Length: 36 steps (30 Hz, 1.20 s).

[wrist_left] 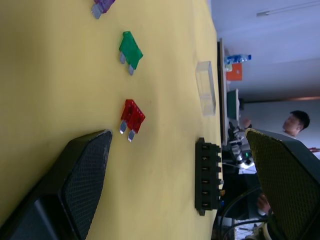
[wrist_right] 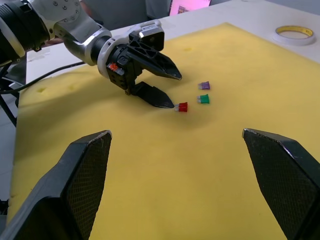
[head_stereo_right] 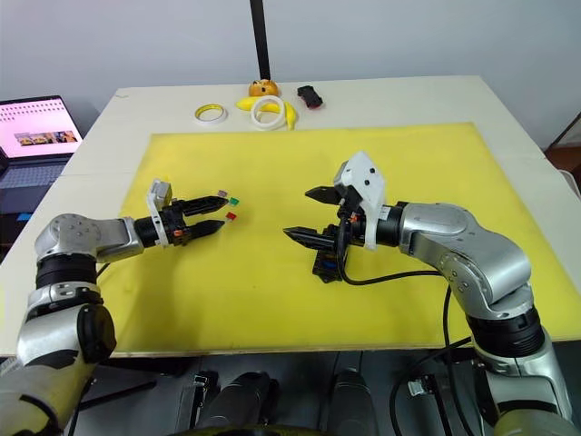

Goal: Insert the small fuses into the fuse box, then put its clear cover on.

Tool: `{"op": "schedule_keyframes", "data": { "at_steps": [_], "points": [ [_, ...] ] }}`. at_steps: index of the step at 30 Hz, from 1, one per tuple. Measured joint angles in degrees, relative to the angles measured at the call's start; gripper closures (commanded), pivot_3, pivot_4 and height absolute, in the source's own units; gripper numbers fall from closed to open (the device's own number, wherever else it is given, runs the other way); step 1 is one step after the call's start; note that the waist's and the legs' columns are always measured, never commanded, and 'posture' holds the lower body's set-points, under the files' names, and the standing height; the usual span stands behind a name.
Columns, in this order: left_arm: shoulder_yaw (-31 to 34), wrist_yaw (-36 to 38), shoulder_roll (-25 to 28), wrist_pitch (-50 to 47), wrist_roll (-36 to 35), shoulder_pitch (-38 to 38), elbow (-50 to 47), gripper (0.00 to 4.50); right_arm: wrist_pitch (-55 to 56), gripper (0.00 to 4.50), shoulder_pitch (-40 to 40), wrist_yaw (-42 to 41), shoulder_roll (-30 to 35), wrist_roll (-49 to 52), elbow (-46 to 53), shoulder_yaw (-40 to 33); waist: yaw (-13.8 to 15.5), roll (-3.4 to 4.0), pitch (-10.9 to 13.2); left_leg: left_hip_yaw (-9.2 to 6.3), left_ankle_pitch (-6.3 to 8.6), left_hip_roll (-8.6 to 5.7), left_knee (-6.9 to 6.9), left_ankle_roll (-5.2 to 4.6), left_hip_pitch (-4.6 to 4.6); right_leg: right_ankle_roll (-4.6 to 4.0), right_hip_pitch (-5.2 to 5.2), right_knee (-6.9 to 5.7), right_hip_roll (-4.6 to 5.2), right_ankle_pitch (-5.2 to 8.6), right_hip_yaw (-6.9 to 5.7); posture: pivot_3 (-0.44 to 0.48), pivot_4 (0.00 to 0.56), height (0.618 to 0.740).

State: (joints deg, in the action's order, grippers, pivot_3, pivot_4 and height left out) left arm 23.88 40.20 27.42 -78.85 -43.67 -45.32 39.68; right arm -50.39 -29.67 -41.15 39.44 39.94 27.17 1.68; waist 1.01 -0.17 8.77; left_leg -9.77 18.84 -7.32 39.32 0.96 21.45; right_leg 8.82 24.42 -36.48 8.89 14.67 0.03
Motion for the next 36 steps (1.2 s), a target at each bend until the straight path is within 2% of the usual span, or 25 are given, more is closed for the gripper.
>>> {"op": "schedule_keyframes", "data": {
  "at_steps": [8, 11, 12, 22, 25, 29, 30, 36],
  "points": [
    [-0.83, 0.83, -1.32, 2.83, 2.34, -1.95, 3.31, 0.00, 0.00, 0.06, -0.01, 0.39, 0.03, -0.99, -0.02, 0.25, 0.55, 0.01, -0.01, 0.00, -0.01, -0.03, 0.04, 0.01, -0.02, 0.00, -0.01, -0.07, 0.02, 0.00, 0.00, 0.000, 0.150, 0.740],
    [-1.62, 0.84, -1.89, 4.33, 3.36, -2.38, 4.19, 0.83, 0.00, 0.00, -0.01, 0.39, 0.03, -1.34, -0.02, 0.25, 1.20, 0.02, -0.03, 0.01, -0.03, -0.03, 0.05, 0.04, -0.05, 0.00, -0.03, -0.09, 0.02, 0.00, 0.00, 0.000, 0.150, 0.740],
    [-1.81, 0.77, -1.99, 4.92, 3.90, -2.37, 4.52, 1.27, 0.00, 0.00, 0.00, 0.40, 0.04, -1.49, -0.02, 0.24, 1.21, 0.02, -0.03, 0.01, -0.03, -0.03, 0.06, 0.05, -0.05, 0.00, -0.03, -0.10, 0.01, 0.00, 0.00, 0.000, 0.150, 0.740],
    [-2.27, 0.93, -2.16, 5.98, 5.42, -2.69, 5.20, 1.27, -0.01, 0.00, 0.72, 0.36, 0.60, -1.65, -0.02, 0.08, 1.17, 0.02, -0.03, 0.01, -0.04, -0.02, 0.06, 0.06, -0.07, 0.00, 0.01, -0.22, 0.01, 0.00, 0.01, 0.000, 0.150, 0.740],
    [-2.35, 0.76, -2.24, 6.48, 5.78, -2.35, 4.95, 2.17, -0.01, 0.00, 0.72, 0.29, 0.83, -1.76, -0.03, 0.08, 1.17, 0.02, -0.03, 0.01, -0.04, -0.02, 0.06, 0.06, -0.07, 0.00, 0.02, -0.22, 0.01, 0.00, 0.01, 0.000, 0.150, 0.740],
    [-2.86, 0.76, -2.47, 7.42, 6.52, -1.37, 3.64, 4.18, 0.00, 0.00, 0.72, 0.11, 1.26, -2.37, -0.30, 0.09, 0.95, 0.02, -0.03, 0.03, -0.04, 0.00, 0.05, 0.06, -0.06, 0.00, 0.06, -0.22, 0.00, 0.00, 0.02, 0.000, 0.150, 0.740],
    [-2.86, 0.83, -2.46, 7.27, 6.50, -1.19, 3.08, 4.35, 0.00, 0.00, 0.72, 0.06, 1.35, -2.50, -0.30, 0.09, 0.83, 0.02, -0.03, 0.04, -0.04, 0.01, 0.04, 0.06, -0.06, 0.00, 0.06, -0.22, 0.00, 0.00, 0.02, 0.000, 0.150, 0.740],
    [-2.72, 1.95, 0.01, 4.55, 5.39, 0.64, 0.02, 4.35, -0.01, 0.00, 1.20, -0.28, 1.74, -2.54, -0.27, -0.28, -0.76, 0.02, -0.03, 0.03, -0.04, 0.11, -0.11, 0.06, -0.05, 0.00, 0.18, -0.28, -0.06, 0.00, 0.02, 0.000, 0.150, 0.740]
  ]
}}
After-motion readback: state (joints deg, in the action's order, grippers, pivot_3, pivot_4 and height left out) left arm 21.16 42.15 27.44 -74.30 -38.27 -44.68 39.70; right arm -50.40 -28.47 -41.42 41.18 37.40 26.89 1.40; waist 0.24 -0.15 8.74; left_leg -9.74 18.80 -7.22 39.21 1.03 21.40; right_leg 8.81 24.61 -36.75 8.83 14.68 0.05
